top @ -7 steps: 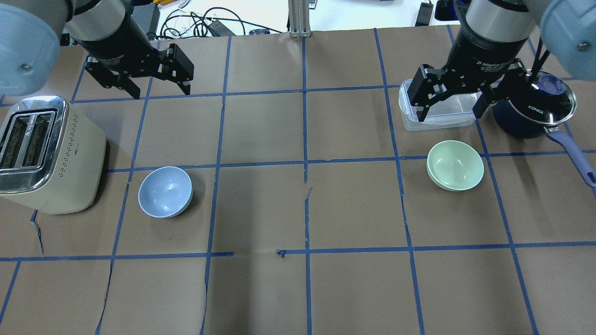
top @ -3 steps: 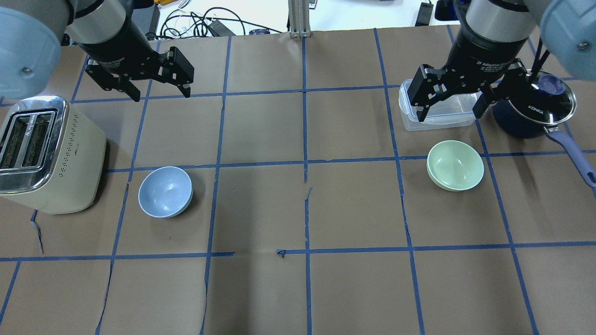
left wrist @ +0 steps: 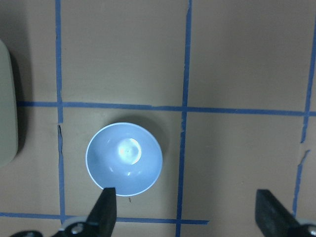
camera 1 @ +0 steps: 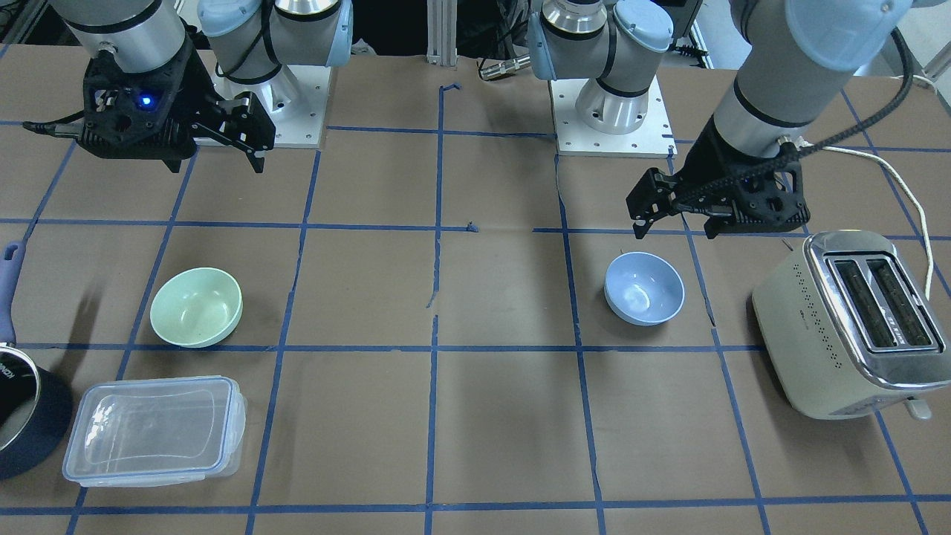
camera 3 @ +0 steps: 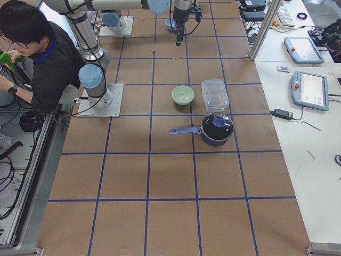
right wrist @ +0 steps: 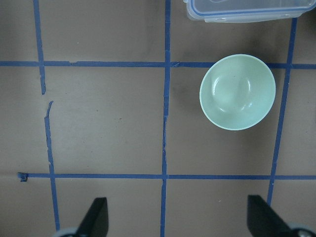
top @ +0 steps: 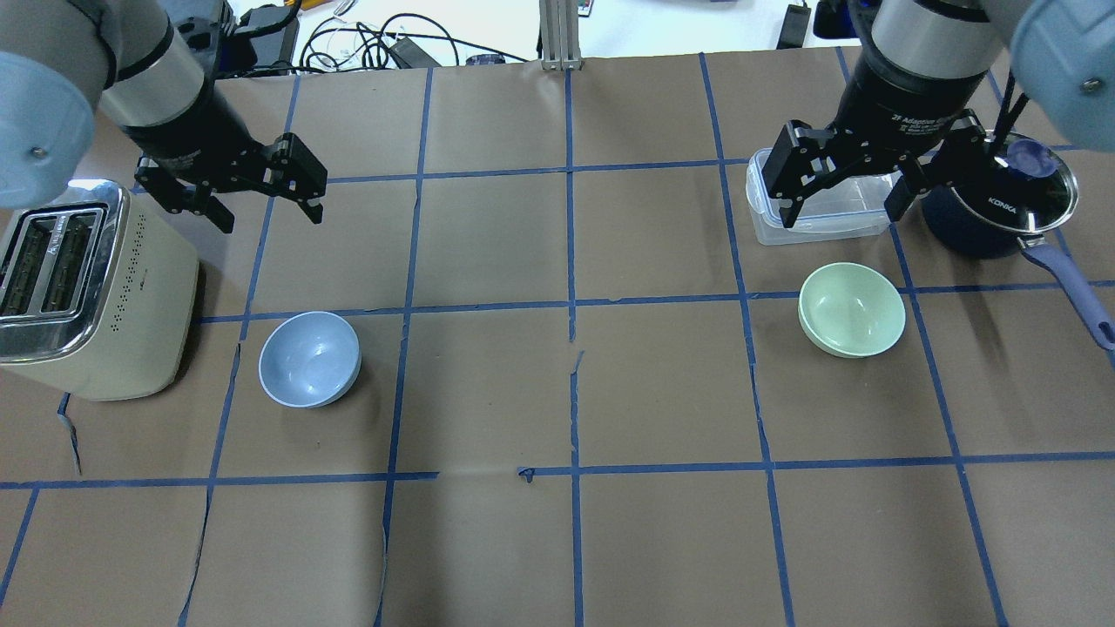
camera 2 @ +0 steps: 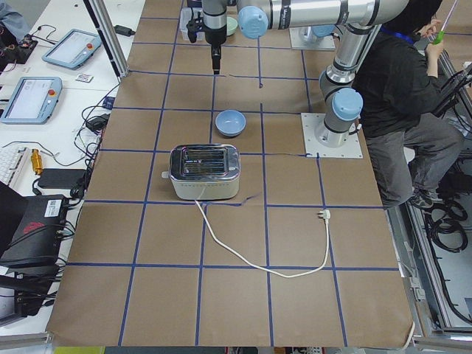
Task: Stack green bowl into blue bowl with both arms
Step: 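Lower the left gripper onto the blue bowl rim while the right nears the green bowl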
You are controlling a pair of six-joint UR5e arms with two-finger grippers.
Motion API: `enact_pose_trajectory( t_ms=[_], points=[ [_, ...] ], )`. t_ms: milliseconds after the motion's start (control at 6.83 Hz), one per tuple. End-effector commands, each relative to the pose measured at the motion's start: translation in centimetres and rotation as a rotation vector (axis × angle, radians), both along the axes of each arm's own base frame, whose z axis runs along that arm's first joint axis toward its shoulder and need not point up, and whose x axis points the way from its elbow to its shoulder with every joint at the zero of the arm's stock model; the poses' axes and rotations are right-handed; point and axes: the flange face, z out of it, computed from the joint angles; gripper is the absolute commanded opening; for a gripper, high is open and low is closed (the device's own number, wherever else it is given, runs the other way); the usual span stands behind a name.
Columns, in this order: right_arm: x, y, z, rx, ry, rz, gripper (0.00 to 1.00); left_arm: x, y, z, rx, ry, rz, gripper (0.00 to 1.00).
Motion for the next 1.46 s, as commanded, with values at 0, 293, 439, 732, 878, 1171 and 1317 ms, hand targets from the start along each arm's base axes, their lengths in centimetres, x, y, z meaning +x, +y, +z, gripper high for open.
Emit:
enact_pose_trajectory(
  t_ms=[0, 293, 439, 732, 878, 1171, 1317],
  points=[
    [-0.2, 0.3, -0.4, 0.035, 0.0, 0.006, 1.0, 8.5, 0.3, -8.6, 0.01, 0.026, -0.052, 0.99],
    [-1.8, -1.0, -0.2, -0.012, -0.001, -0.031, 1.0, 9.8, 3.2, -17.3, -0.001, 0.023, -0.104, 1.0],
    [-4.8, -2.2, 0.2, -0.065, 0.002, -0.078, 1.0, 9.1, 5.3, -21.3, 0.063, 0.052, -0.11, 1.0],
    [-13.6, -4.8, -3.4, -0.01, -0.003, -0.233, 1.0, 9.1, 5.2, -23.4, 0.08, 0.064, -0.106, 0.75],
    [-14.7, -6.0, -6.3, 0.039, -0.006, -0.258, 1.0, 9.3, 4.8, -23.8, 0.065, 0.053, -0.1, 0.34],
    [-18.8, -7.9, -10.3, 0.016, -0.023, -0.312, 1.0, 8.6, 4.5, -23.5, 0.049, 0.06, -0.102, 0.0],
    [-19.4, -8.6, -13.7, -0.008, -0.019, -0.307, 1.0, 8.6, 4.6, -23.6, 0.05, 0.062, -0.102, 0.0]
  ],
)
